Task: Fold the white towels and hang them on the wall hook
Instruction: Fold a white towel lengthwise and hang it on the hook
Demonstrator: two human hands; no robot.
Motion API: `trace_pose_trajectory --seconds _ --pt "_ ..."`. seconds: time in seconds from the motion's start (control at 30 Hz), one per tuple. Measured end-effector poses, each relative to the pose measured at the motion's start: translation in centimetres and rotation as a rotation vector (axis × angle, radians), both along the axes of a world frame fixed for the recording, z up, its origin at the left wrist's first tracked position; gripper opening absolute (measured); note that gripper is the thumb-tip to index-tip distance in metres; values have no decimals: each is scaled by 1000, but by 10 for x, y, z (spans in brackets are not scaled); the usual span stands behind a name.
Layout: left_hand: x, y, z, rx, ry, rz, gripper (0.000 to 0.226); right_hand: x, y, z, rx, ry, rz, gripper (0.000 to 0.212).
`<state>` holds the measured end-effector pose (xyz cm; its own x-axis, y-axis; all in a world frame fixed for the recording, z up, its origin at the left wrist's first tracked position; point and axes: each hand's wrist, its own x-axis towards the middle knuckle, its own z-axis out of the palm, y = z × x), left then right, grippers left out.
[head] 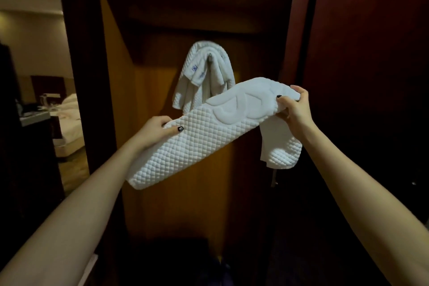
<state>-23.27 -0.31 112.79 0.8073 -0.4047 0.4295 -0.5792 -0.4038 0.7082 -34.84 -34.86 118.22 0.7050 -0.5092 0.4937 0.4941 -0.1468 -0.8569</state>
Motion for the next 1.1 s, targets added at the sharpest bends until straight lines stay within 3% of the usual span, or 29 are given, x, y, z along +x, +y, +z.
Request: trace_pose_trajectory --seconds 0.13,0.37,0.83,1.1 --pt "23 0 24 -135 87 -17 26 35 -10 24 -115 7 -38 56" --pt "88 1 70 -159 52 -39 32 114 -20 56 -320 -22 -157 55" --pt "315 -5 175 -206 -205 26 42 313 -31 175 -608 -128 -327 59" --pt "428 5 218 -235 -190 47 55 396 -26 231 -739 -41 -297 52"
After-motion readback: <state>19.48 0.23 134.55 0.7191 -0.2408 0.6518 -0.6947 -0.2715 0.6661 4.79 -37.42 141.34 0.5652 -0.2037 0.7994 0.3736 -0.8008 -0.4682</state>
